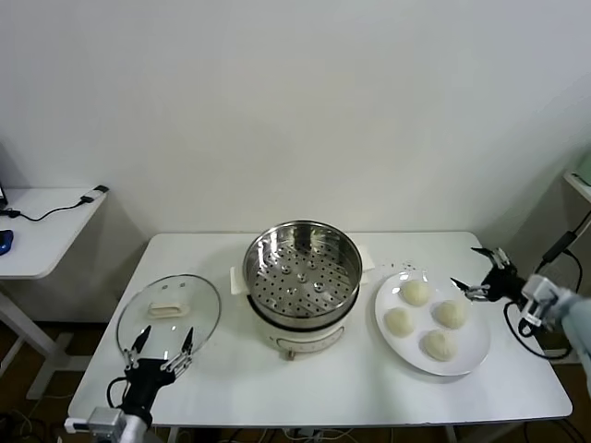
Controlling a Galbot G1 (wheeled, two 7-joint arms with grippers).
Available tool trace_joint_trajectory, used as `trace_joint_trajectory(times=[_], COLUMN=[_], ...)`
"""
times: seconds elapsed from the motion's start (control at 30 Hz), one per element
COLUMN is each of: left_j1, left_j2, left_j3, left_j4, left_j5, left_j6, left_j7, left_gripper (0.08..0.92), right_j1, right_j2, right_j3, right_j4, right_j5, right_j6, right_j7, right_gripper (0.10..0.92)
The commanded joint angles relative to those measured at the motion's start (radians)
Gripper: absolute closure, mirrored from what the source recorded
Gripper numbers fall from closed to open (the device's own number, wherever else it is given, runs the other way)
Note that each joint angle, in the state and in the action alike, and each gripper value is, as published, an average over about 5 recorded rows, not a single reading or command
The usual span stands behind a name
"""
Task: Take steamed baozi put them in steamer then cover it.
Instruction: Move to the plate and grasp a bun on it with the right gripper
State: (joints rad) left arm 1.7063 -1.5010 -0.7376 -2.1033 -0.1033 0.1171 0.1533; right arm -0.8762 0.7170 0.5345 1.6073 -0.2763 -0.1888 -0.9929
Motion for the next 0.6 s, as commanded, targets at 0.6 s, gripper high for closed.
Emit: trace_joint_trajectory(times=[0.6], left_j1=[0.069], left_j2=[-0.028], left_j3=[-0.03], left_j4=[-0.026], left_j5=[0.002], left_j6=[-0.014], left_j7=[-0.015], left_gripper=[0.177], right_j1=[0.761], right_j2=[0.184], right_j3=[-0.794], right_j4=[-0.682], right_j5=[-0.301], right_j6=[0.28], right_j7=[-0.413], right_gripper=[0.203])
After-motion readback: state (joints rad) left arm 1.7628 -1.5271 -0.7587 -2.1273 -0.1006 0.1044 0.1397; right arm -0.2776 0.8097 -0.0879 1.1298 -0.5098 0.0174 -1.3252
